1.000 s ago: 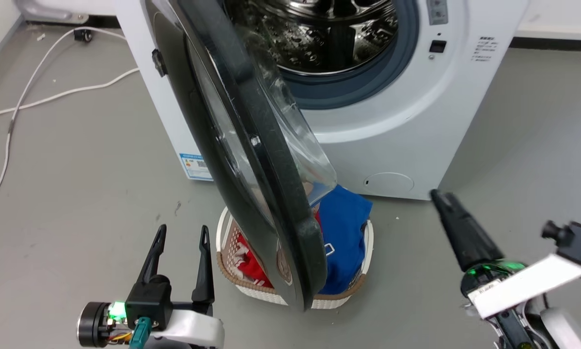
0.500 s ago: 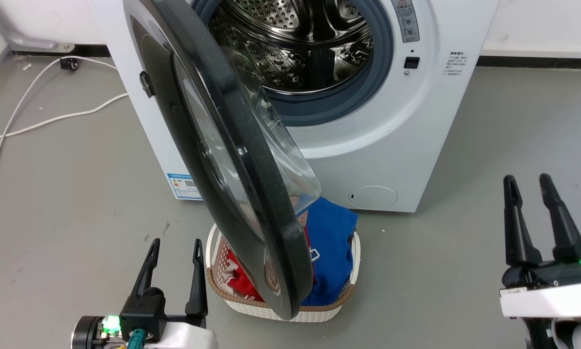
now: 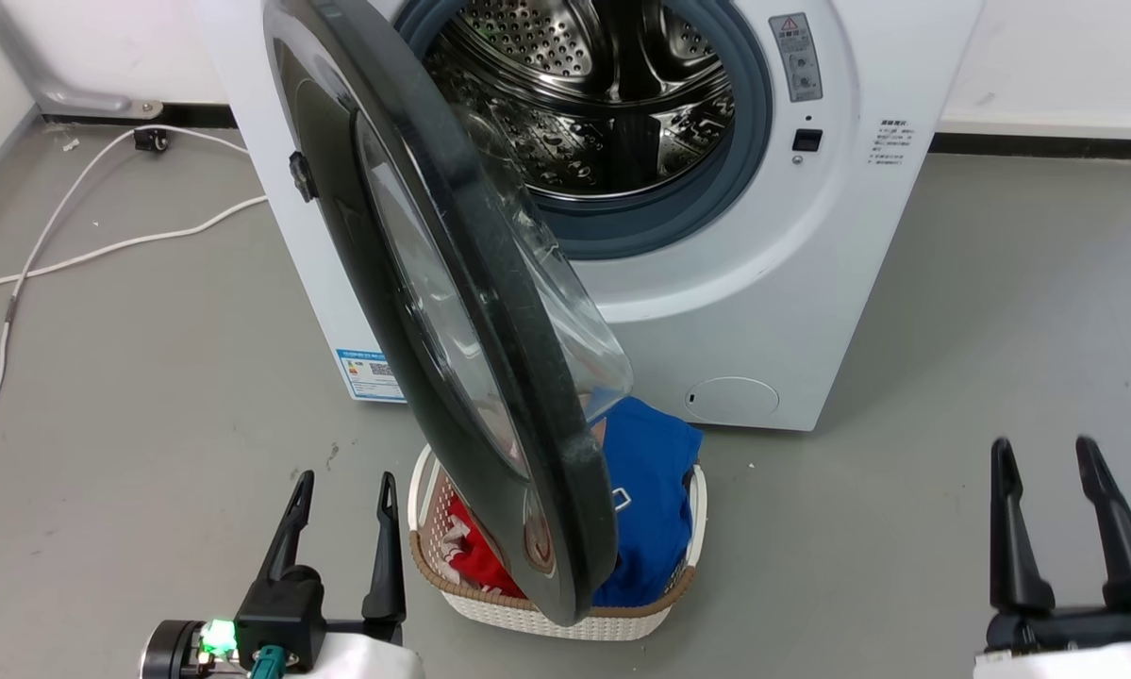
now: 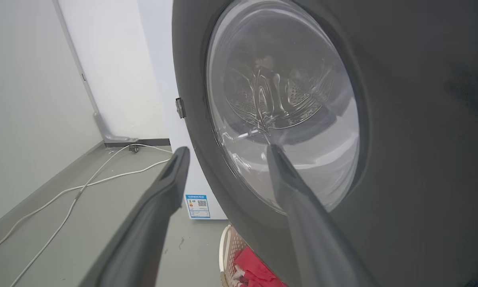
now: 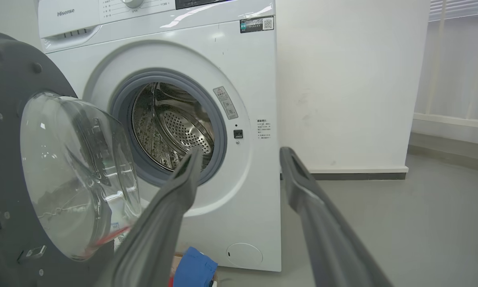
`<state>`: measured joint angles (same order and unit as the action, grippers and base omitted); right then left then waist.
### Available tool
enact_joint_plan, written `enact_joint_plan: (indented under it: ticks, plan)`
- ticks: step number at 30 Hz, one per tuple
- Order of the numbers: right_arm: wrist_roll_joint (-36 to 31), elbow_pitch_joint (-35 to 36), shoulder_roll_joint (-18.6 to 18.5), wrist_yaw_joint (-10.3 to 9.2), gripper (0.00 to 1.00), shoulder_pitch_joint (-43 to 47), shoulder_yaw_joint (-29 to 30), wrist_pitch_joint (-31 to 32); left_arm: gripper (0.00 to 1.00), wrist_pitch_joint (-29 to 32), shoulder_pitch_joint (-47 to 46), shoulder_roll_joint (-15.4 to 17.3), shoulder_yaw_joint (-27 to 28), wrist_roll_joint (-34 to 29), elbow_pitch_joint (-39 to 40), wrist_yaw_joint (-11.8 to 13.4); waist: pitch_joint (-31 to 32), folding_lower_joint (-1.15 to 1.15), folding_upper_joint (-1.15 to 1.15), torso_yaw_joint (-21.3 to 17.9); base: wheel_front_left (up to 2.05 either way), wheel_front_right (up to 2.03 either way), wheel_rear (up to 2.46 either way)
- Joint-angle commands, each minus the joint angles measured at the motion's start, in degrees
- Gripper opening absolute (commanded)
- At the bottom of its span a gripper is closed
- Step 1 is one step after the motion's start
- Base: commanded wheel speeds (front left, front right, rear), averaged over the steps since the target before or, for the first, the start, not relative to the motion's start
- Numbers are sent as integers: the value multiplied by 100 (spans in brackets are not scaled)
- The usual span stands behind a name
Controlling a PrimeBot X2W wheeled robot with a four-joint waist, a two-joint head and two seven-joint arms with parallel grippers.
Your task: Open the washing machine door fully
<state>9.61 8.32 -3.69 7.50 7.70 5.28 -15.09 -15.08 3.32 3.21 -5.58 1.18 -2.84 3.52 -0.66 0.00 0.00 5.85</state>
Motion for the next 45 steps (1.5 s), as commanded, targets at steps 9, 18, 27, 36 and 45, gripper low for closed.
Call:
enact_joint_plan:
  ticks: [9, 18, 27, 36, 45]
  plan:
    - [-130, -186, 86, -1, 100, 465, 145, -10, 100, -14, 123, 2, -8, -11, 15, -2, 99, 0, 0, -2, 0, 0, 0]
    - [-188, -432, 87, 0, 100, 539, 107, -10, 100, -14, 148, -3, 10, -10, -16, -18, 132, 0, 0, -44, 0, 0, 0]
    - [-207, -520, 88, -1, 100, 474, 46, -10, 0, -14, 120, -5, 122, -88, 17, 220, 141, 0, 0, -78, 0, 0, 0]
    - [-161, -577, 88, -1, 100, 360, 103, -10, 0, -14, -409, 182, 319, -191, 1037, 427, 100, 0, 0, -19, 0, 0, 0]
    - [-125, -600, 88, 0, 100, 338, 126, -10, 0, -14, -889, 433, -110, -470, 2204, 421, 81, 0, 0, -59, 0, 0, 0]
